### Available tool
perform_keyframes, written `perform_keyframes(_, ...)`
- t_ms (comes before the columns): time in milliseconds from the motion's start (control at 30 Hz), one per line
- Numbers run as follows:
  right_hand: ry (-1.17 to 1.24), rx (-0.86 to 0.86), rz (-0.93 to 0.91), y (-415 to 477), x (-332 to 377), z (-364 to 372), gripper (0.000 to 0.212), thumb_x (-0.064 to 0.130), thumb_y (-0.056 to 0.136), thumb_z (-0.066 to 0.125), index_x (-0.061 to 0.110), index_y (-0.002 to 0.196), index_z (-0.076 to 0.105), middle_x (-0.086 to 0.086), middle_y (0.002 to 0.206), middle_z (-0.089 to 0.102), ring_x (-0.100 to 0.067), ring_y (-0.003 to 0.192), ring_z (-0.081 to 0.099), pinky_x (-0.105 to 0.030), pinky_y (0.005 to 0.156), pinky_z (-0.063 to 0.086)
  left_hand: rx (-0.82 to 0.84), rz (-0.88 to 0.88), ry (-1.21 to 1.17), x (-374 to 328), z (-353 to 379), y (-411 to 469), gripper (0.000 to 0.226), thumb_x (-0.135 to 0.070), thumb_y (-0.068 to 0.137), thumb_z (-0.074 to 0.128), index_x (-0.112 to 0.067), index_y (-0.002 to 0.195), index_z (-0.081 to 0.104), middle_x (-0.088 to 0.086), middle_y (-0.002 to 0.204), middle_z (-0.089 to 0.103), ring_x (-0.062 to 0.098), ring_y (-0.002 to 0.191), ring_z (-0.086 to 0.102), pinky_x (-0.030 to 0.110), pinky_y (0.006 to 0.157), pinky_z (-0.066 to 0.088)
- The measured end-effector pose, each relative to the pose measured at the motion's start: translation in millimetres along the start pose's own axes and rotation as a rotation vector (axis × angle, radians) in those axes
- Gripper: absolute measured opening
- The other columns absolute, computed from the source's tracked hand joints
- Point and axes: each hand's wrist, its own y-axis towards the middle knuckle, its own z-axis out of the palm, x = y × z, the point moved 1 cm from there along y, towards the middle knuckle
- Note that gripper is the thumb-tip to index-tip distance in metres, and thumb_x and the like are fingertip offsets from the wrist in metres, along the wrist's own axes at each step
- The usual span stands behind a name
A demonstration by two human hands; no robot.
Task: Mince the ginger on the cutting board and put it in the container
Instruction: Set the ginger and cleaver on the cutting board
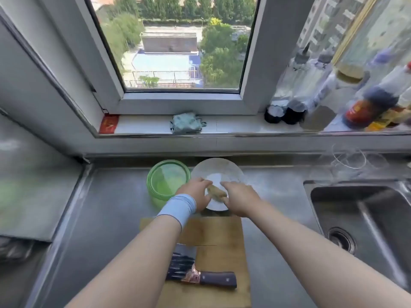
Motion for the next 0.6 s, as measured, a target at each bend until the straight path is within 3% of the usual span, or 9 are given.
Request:
perform_keyframes(167,-0.053,-0.034,-0.011,29,-2,29,0.035,0.031,0.100,0.044,0.017,0.131,0.050,-0.007,0.124,0.057,-0.030,0.113,0.052,-0.039,0.086,0.034,0.057,-0.062,-0.014,-3,19,21,0.052,-0.029,0.097,0.046,-0.028,0.148,0.036,-0.002,0.147,0.043,0.024,0.131,0.043,0.039,0.103,0.041)
perform_keyframes(333,-0.043,-0.097,0.052,42,0,46,0.027,0.021,0.095,0.052,0.015,0.121,0.057,-0.007,0.118,0.056,-0.028,0.109,0.053,-0.037,0.089,0.036,0.066,-0.072,-0.123,2,34,29,0.055,-0.022,0.096,0.048,-0.026,0.150,0.034,0.004,0.146,0.042,0.028,0.129,0.045,0.036,0.105,0.038)
perform_keyframes(467,0.144,-0.124,0.102,37,7,48,0.019,0.015,0.092,0.058,0.011,0.111,0.059,-0.007,0.111,0.053,-0.029,0.106,0.052,-0.038,0.085,0.044,0.025,-0.079,-0.260,3,33,24,0.055,-0.015,0.098,0.047,-0.026,0.150,0.034,0.005,0.151,0.035,0.027,0.126,0.049,0.033,0.107,0.037)
perform_keyframes(600,0.327,-0.118,0.124,11,23,39,0.017,0.012,0.095,0.057,0.010,0.111,0.059,-0.005,0.113,0.050,-0.024,0.107,0.051,-0.037,0.086,0.047,-0.094,0.069,-0.246,9,26,-1,0.058,-0.001,0.093,0.047,-0.028,0.144,0.045,0.000,0.160,0.017,0.021,0.138,0.033,0.032,0.112,0.033)
